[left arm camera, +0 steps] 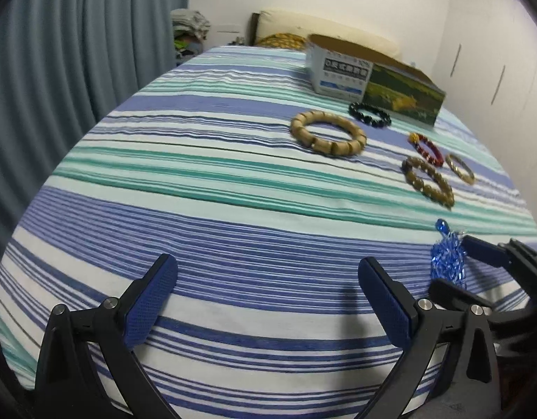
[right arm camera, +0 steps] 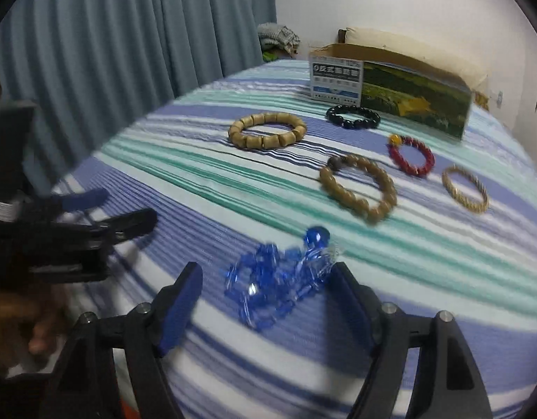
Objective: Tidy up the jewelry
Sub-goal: 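Lower the right tool onto the blue crystal chain and close it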
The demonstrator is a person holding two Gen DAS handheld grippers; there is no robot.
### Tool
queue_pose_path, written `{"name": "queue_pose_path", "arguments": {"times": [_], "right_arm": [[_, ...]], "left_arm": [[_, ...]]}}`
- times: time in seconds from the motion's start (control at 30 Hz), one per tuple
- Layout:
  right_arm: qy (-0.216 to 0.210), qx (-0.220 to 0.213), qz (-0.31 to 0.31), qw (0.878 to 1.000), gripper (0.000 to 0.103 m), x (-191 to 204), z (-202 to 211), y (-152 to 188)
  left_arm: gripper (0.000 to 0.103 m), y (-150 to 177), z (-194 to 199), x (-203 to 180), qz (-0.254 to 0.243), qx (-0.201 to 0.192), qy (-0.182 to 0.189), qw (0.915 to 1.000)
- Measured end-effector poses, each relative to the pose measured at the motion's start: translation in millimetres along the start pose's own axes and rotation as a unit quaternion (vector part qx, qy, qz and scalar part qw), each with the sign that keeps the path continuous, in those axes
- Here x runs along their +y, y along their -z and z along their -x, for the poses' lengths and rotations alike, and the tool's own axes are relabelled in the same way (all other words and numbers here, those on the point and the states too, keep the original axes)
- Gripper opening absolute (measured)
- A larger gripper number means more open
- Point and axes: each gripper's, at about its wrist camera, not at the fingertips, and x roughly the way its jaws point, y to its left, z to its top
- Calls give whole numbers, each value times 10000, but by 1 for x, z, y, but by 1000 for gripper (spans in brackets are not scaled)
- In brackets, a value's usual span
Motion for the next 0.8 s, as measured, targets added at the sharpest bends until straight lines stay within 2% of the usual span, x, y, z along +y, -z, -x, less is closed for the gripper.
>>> {"name": "queue_pose_path", "arguments": {"times": [0.1, 0.13, 0.17, 0.2, 0.23, 0.27, 0.47, 0.63, 0.7, 0.73, 0.8], "right_arm": [[219, 100, 162, 9996, 75, 7, -5, -4], [223, 104, 182, 9995, 68, 7, -5, -4], [240, 86, 221, 9994, 54, 7, -4, -5], [263, 75, 271, 9993, 47, 6, -2, -5], [276, 76, 289, 9992, 31, 4, -1, -5], [305, 68, 296, 9991, 20, 1, 1, -5], [485, -27, 105, 9988, 20, -38, 19, 14], [1082, -30, -439, 9932, 20, -107, 45, 40], [1047, -58, -677, 9922, 21, -132, 51, 47], [1001, -77, -744, 9922, 22, -142, 53, 49], [900, -93, -749, 9931, 39, -152, 56, 52]], "left_arm": [[103, 3, -2, -6, -183, 12, -166, 9997], [103, 4, -3, -8, -281, 22, -248, 9993], [103, 6, -5, -12, -408, 37, -359, 9985], [103, 7, -4, -14, -467, 9, -397, 9981], [103, 7, -4, -13, -415, 23, -361, 9985], [103, 7, -4, -13, -400, 20, -355, 9986], [103, 6, -3, -12, -439, 104, -323, 9985], [103, 5, -3, -14, -449, 182, -343, 9982], [103, 3, -5, -15, -441, 236, -326, 9982], [103, 2, -5, -17, -451, 261, -305, 9982], [103, 1, -6, -20, -482, 298, -235, 9981]]}}
